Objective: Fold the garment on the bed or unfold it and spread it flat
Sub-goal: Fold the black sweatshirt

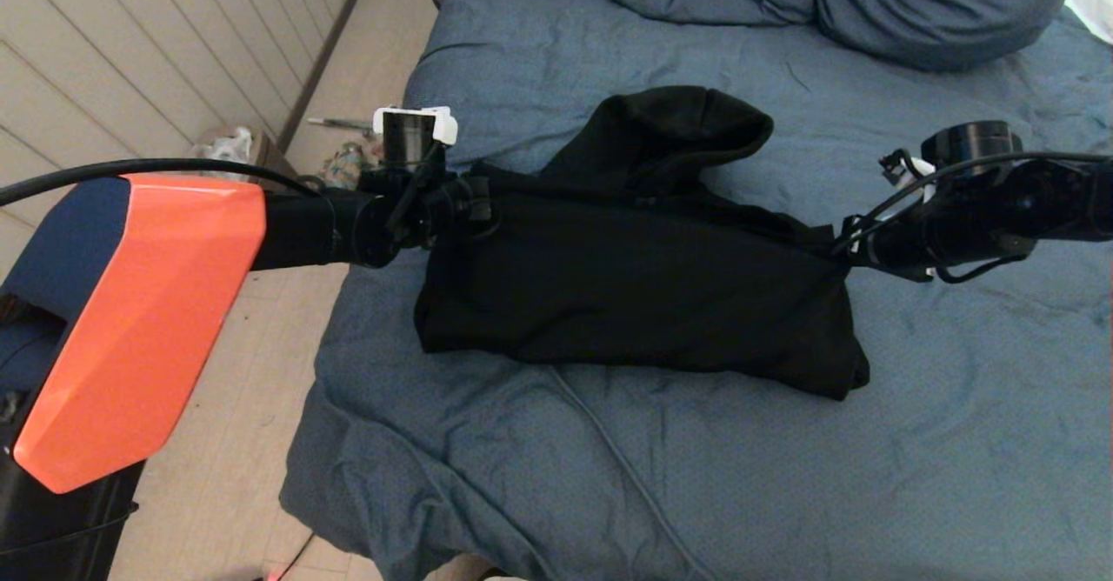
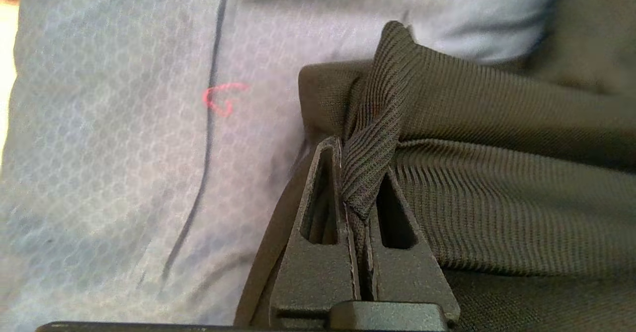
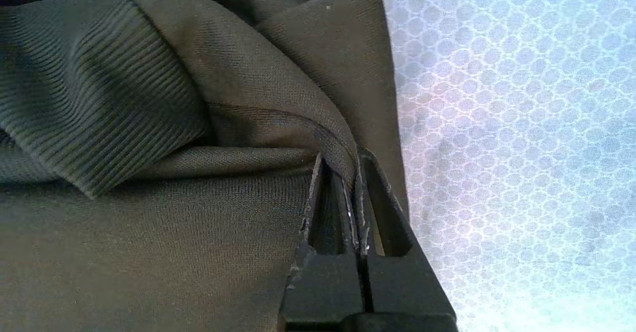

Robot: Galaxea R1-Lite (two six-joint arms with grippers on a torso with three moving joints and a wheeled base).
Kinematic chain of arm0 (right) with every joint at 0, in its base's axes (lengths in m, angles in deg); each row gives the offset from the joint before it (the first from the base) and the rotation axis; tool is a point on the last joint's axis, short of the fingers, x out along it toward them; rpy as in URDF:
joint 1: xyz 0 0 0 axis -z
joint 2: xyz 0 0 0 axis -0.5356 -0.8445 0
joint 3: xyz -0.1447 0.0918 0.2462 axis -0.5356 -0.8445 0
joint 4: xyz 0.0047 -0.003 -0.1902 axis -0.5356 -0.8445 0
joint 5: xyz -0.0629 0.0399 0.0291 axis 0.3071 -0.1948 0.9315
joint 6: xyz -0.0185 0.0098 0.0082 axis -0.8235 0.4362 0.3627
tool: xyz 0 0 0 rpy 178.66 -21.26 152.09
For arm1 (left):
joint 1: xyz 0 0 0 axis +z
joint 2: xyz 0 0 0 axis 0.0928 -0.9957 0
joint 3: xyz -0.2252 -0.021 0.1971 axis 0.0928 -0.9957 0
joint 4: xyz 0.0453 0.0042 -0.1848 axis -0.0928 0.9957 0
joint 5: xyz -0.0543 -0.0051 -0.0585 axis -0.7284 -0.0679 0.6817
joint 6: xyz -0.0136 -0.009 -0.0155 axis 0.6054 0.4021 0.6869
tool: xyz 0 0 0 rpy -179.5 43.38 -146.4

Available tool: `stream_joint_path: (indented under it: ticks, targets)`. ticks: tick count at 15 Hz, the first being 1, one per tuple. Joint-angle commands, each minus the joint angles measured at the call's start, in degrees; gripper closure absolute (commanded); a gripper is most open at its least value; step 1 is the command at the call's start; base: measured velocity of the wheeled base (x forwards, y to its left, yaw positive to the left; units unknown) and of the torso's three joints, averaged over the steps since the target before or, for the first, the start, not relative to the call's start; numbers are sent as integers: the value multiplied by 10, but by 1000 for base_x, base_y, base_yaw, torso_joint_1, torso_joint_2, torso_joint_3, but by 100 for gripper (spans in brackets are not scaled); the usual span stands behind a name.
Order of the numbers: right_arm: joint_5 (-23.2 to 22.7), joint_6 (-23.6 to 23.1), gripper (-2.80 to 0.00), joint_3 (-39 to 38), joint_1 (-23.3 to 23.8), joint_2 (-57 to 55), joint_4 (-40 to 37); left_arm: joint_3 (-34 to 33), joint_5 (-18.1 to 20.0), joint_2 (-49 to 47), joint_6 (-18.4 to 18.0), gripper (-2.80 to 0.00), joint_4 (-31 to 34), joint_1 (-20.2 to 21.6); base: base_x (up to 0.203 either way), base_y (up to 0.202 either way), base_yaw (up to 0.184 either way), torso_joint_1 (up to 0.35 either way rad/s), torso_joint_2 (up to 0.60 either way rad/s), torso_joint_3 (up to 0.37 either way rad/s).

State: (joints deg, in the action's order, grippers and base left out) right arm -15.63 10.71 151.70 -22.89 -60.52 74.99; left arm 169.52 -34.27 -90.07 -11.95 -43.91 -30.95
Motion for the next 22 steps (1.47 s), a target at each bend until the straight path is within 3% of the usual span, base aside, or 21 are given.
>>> stream_joint_path:
  ticks: [1, 2, 3, 9, 12, 13, 14, 18, 19, 22]
  targets:
    - [-1, 1, 0, -7, -3, 8, -1, 0, -3, 2, -1, 0, 1, -1, 0, 0, 0, 0, 0, 0]
    - [-1, 1, 0, -12, -8, 13, -1, 0, -5, 3, -1, 0, 1, -1, 0, 0, 0, 0, 0, 0]
    - [-1, 1, -280, -14, -9, 19, -1, 0, -5, 5, -1, -280, 1, -1, 0, 0, 0, 0, 0, 0]
    - [-4, 2, -280, -19, -3, 95, 4, -1, -5, 50, 3, -280, -2, 1, 0, 0, 0, 0, 0, 0]
    - [-8, 3, -280, -24, 9, 160, 4, -1, -5, 114, 18, -280, 16, 24, 0, 0, 0, 0, 0, 0]
    - [-9, 4, 0, -30, 12, 176, 4, -2, -4, 139, 28, -280, 39, 34, 0, 0, 0, 0, 0, 0]
    - [-15, 5, 0, -43, 13, 189, 4, -3, -2, 158, 42, 0, 70, 42, 0, 0, 0, 0, 0, 0]
    - [-69, 14, 0, -110, 24, 221, 2, -10, 19, 195, 164, 0, 251, 48, 0, 0, 0, 0, 0, 0]
    - [-96, 15, 0, -145, 35, 238, 3, -24, 48, 216, 197, 0, 290, 51, 0, 0, 0, 0, 0, 0]
    - [-221, 19, 0, -224, 103, 261, 4, -111, 224, 267, 227, 0, 335, 79, 0, 0, 0, 0, 0, 0]
